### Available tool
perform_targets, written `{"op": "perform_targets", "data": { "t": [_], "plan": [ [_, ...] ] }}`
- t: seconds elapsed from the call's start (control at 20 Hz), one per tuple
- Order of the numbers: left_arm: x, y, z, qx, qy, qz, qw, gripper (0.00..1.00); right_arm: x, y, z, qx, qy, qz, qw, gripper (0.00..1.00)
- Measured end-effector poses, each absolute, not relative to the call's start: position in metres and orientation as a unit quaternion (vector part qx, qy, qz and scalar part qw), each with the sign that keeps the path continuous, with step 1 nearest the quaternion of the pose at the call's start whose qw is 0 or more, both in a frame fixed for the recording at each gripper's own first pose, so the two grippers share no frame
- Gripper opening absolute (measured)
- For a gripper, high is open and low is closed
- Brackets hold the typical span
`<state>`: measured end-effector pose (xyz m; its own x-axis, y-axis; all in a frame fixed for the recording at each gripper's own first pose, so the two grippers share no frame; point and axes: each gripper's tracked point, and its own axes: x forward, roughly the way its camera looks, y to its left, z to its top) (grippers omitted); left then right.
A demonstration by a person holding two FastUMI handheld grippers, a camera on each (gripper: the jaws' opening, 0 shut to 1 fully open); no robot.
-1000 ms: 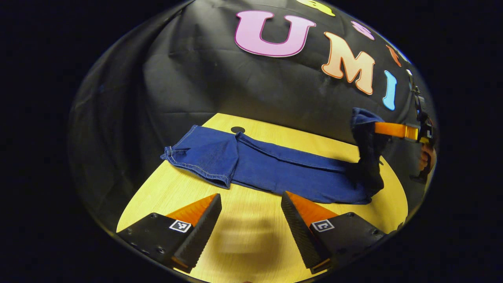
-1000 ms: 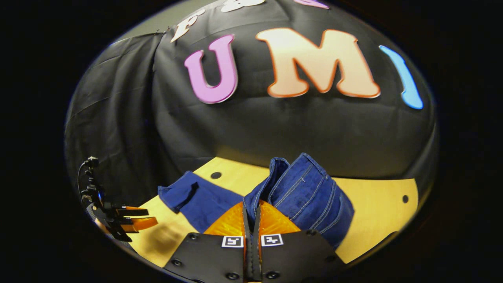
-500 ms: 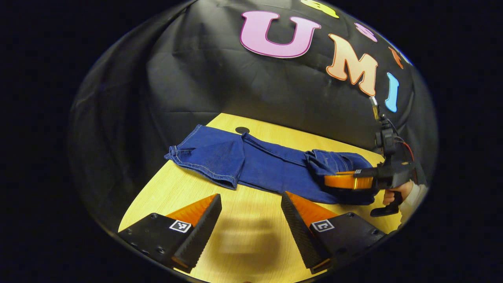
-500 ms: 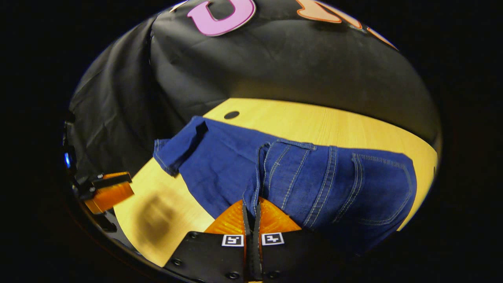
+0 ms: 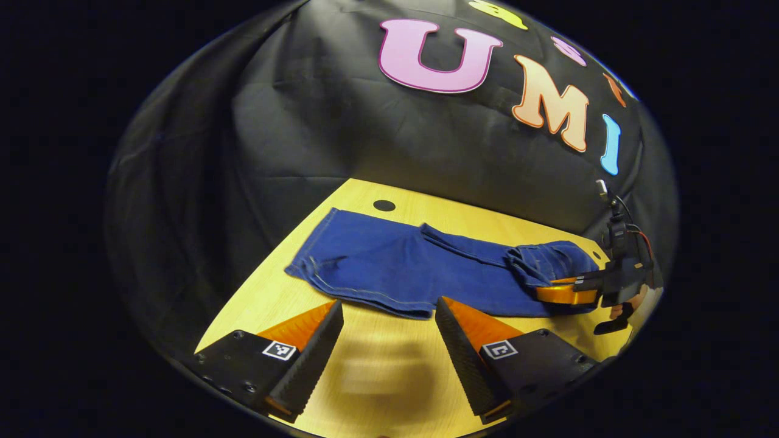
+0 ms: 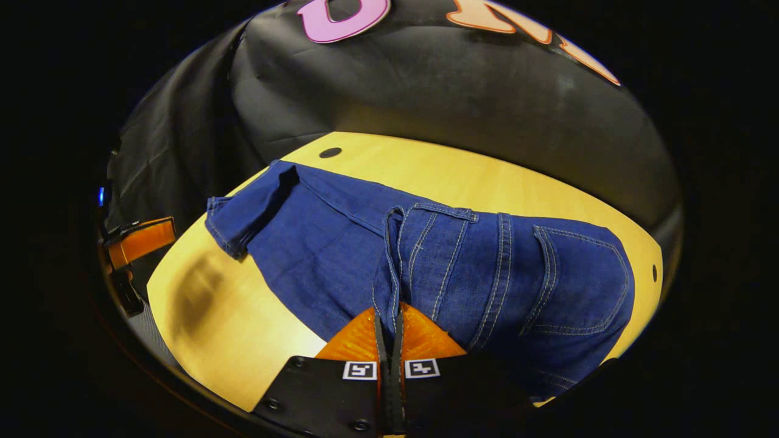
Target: Grasp the waist and the cuffs of the jeans and fold them to make the two legs overlap; first hold the waist and fold one-third of the jeans toward the cuffs, then hold the cuffs and fold the remaining one-third in the same direction to finish folding.
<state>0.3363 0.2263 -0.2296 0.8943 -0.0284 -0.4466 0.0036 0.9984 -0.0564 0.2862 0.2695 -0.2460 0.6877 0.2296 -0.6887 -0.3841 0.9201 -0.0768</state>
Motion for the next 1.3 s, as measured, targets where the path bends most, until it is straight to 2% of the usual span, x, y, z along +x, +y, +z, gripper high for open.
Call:
{"op": "perform_targets", "data": {
  "t": [0.3, 0.35, 0.4, 0.5, 0.55, 0.65, 0.9, 1.3],
  "plan": [
    [0.354, 0.249, -0.244, -0.005, 0.243, -0.018, 0.970, 0.94, 0.279, 0.277, -0.248, -0.116, 0.352, 0.154, 0.916, 0.05],
    [0.358, 0.253, -0.245, -0.001, 0.244, -0.019, 0.970, 0.94, 0.278, 0.277, -0.248, -0.116, 0.350, 0.158, 0.916, 0.12],
    [0.362, 0.255, -0.248, 0.002, 0.244, -0.020, 0.970, 0.94, 0.276, 0.281, -0.248, -0.120, 0.348, 0.157, 0.917, 0.14],
    [0.372, 0.261, -0.250, 0.009, 0.242, -0.023, 0.970, 0.94, 0.268, 0.298, -0.249, -0.108, 0.352, 0.177, 0.913, 0.29],
    [0.377, 0.265, -0.251, 0.010, 0.242, -0.022, 0.970, 0.94, 0.261, 0.311, -0.249, -0.091, 0.356, 0.194, 0.910, 0.53],
    [0.387, 0.270, -0.255, 0.003, 0.245, -0.021, 0.969, 0.94, 0.262, 0.312, -0.240, -0.098, 0.340, 0.187, 0.917, 1.00],
    [0.404, 0.272, -0.270, 0.013, 0.258, -0.030, 0.966, 0.94, 0.247, 0.307, -0.208, -0.086, 0.314, 0.173, 0.930, 0.99],
    [0.410, 0.274, -0.301, 0.010, 0.298, -0.025, 0.954, 0.94, 0.227, 0.248, -0.166, -0.091, 0.300, 0.106, 0.944, 0.99]
  ]
}}
